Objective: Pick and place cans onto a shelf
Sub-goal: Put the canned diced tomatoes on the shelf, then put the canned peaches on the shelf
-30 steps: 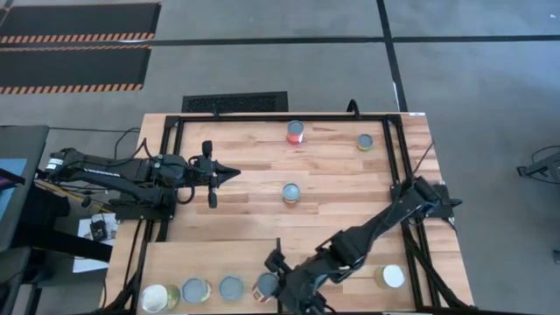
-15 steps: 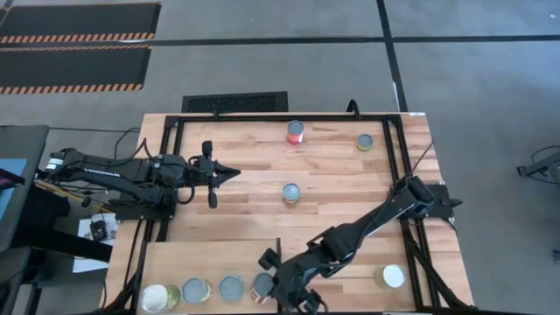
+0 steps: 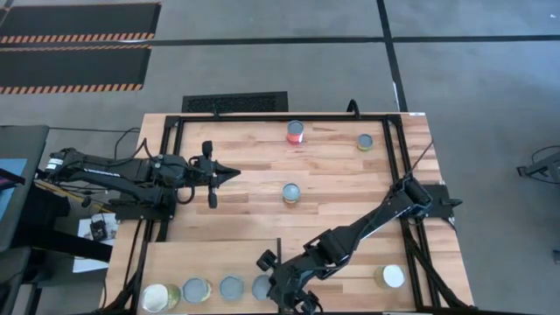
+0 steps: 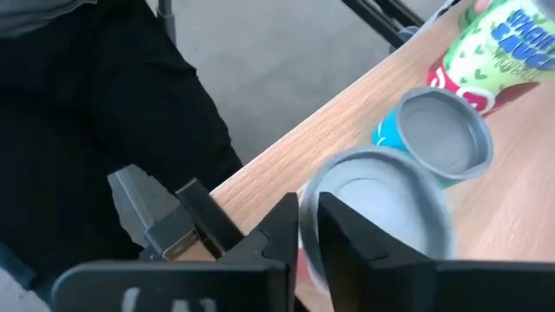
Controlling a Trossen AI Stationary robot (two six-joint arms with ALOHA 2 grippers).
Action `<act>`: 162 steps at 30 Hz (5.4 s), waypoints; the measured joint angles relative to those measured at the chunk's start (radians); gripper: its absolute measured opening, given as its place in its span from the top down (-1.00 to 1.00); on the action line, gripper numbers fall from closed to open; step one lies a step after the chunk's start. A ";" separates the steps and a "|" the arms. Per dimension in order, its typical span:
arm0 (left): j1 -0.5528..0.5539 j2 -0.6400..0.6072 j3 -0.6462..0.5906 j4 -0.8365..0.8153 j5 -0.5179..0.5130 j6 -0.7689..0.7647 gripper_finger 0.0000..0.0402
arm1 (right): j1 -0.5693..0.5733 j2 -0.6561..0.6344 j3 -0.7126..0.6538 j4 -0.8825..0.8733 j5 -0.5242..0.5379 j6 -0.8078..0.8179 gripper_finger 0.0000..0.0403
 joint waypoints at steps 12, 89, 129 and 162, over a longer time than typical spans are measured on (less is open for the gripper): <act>0.000 0.000 0.000 0.000 0.018 0.000 1.00 | 0.018 -0.044 -0.001 0.004 0.048 -0.079 0.43; 0.086 0.989 0.274 0.298 0.147 0.168 0.42 | -0.391 -0.985 -1.787 1.372 0.323 0.260 0.95; 0.075 1.021 0.340 0.307 0.220 0.220 0.45 | -0.391 -0.985 -1.787 1.371 0.323 0.261 0.95; 0.118 1.021 0.344 0.301 0.271 0.158 0.45 | -0.420 -0.984 -1.787 0.976 0.373 0.470 0.98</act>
